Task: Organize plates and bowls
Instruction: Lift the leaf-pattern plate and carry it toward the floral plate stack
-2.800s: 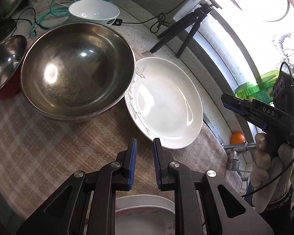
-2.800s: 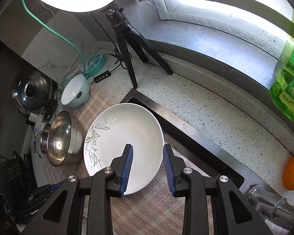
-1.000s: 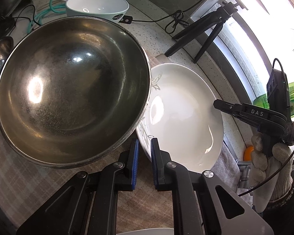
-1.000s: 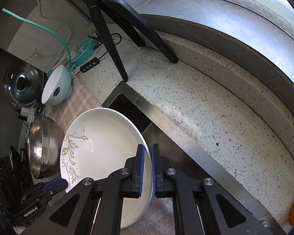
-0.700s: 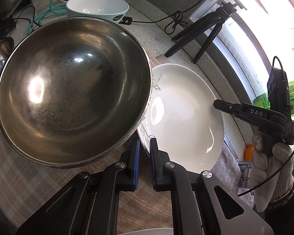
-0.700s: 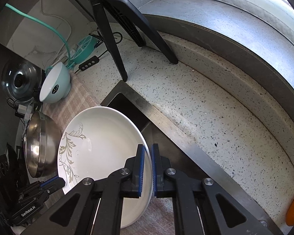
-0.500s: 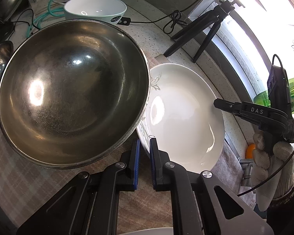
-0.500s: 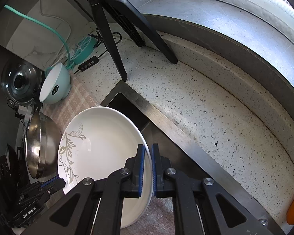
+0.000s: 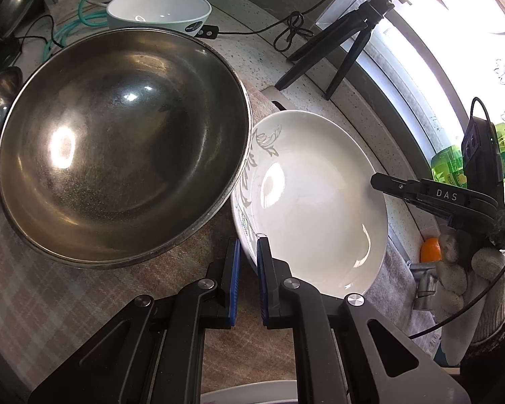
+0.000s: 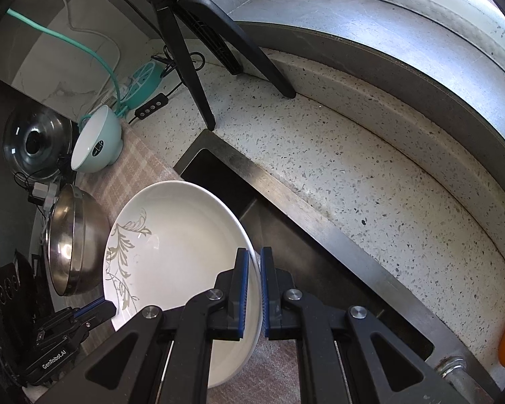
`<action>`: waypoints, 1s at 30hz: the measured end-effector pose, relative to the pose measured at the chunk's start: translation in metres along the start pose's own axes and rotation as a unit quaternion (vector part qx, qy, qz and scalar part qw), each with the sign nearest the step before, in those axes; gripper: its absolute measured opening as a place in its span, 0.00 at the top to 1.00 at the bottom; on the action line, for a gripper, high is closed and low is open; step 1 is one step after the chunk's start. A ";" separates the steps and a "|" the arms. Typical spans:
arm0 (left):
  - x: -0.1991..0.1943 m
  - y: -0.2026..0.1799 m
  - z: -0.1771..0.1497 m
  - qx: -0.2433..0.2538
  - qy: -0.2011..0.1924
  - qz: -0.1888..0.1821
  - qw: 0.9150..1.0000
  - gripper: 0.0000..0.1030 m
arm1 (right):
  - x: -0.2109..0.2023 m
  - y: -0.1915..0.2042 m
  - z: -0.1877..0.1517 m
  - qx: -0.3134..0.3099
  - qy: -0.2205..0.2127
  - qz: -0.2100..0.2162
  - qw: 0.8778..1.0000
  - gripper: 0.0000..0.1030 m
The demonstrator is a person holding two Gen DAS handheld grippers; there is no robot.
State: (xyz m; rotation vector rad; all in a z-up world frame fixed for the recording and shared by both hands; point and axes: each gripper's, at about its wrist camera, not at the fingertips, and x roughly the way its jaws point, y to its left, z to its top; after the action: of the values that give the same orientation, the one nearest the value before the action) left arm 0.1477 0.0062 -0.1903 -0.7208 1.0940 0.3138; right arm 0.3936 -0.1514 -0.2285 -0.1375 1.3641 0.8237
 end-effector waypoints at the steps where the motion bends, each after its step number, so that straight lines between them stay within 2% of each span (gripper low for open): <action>1: -0.001 0.000 0.000 0.001 0.000 -0.001 1.000 0.92 | -0.001 0.000 -0.001 -0.001 -0.001 0.000 1.000 0.93; 21: -0.008 -0.009 -0.006 0.046 0.015 -0.016 0.999 0.92 | -0.025 -0.022 -0.049 0.045 -0.014 0.007 0.999 0.93; 30: -0.009 -0.008 -0.013 0.065 0.028 -0.010 0.997 0.92 | -0.033 -0.023 -0.074 0.067 -0.022 0.017 0.997 0.93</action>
State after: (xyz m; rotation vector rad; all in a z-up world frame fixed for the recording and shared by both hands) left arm 0.1392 -0.0076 -0.1832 -0.6281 1.1477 0.2047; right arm 0.3478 -0.2220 -0.2253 0.0082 1.3777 0.7562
